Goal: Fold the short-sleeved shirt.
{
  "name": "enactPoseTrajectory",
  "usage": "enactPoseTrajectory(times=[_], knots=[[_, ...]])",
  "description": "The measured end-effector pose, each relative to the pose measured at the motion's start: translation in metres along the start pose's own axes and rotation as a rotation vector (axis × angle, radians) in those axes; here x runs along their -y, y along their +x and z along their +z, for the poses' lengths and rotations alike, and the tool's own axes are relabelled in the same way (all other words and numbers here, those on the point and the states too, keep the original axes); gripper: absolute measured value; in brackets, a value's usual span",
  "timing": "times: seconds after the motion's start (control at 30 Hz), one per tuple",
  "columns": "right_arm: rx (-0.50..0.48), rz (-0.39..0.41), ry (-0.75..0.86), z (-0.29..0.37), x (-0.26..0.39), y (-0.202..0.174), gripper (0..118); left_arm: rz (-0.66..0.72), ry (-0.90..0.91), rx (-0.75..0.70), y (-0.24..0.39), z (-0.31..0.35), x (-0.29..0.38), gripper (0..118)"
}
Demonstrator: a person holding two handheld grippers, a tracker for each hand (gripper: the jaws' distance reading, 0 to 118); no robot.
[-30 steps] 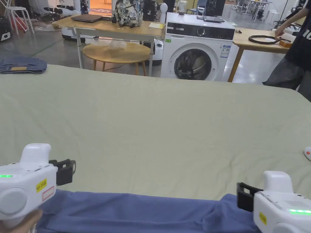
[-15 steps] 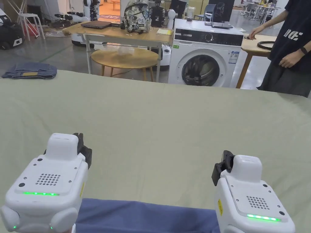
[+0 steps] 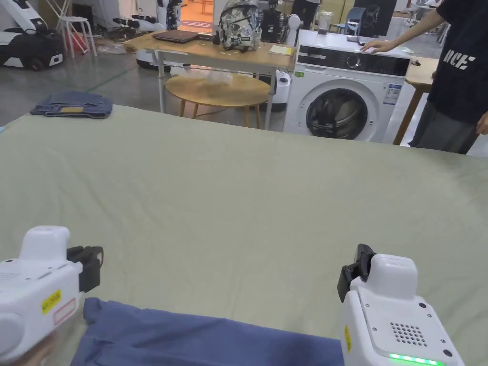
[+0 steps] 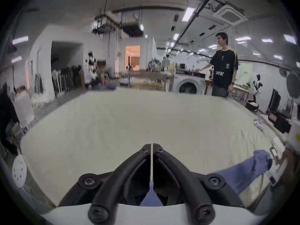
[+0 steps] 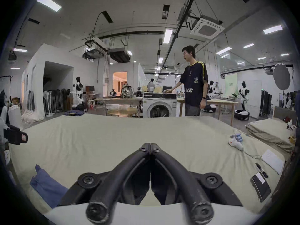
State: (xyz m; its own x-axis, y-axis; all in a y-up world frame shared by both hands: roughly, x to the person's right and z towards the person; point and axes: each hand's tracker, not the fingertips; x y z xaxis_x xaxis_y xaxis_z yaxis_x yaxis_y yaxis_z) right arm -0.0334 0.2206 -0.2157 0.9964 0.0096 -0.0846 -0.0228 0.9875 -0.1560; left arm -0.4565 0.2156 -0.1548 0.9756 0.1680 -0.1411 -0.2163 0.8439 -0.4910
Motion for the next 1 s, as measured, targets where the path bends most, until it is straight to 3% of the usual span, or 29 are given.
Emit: enactPoseTrajectory(times=[0.2, 0.27, 0.3, 0.33, 0.37, 0.4, 0.53, 0.83, 1.0], knots=[[-0.028, 0.023, -0.051, -0.007, 0.007, 0.000, 0, 0.250, -0.341, 0.245, -0.082, -0.038, 0.018, 0], [-0.036, 0.024, -0.068, -0.009, 0.009, 0.000, 0, 0.224, -0.420, 0.234, -0.087, -0.044, 0.022, 6], [-0.036, 0.024, -0.073, -0.009, 0.010, 0.000, 0, 0.206, -0.448, 0.234, -0.088, -0.046, 0.024, 15], [-0.036, 0.024, -0.077, -0.010, 0.012, 0.000, 0, 0.204, -0.472, 0.269, -0.092, -0.051, 0.026, 32], [-0.037, 0.024, -0.082, -0.010, 0.013, 0.000, 0, 0.219, -0.491, 0.296, -0.096, -0.057, 0.029, 63], [-0.038, 0.024, -0.086, -0.011, 0.014, 0.000, 0, 0.227, -0.513, 0.313, -0.088, -0.057, 0.030, 78], [-0.040, 0.028, -0.097, -0.011, 0.016, 0.002, 0, 0.381, -0.600, 0.408, -0.098, -0.073, 0.043, 79], [-0.040, 0.021, -0.109, -0.009, 0.017, 0.009, 0, 0.574, -0.677, 0.671, -0.110, -0.112, 0.074, 80], [-0.045, 0.005, -0.121, -0.010, 0.017, 0.013, 0, 0.617, -0.638, 0.688, -0.092, -0.113, 0.080, 75]])
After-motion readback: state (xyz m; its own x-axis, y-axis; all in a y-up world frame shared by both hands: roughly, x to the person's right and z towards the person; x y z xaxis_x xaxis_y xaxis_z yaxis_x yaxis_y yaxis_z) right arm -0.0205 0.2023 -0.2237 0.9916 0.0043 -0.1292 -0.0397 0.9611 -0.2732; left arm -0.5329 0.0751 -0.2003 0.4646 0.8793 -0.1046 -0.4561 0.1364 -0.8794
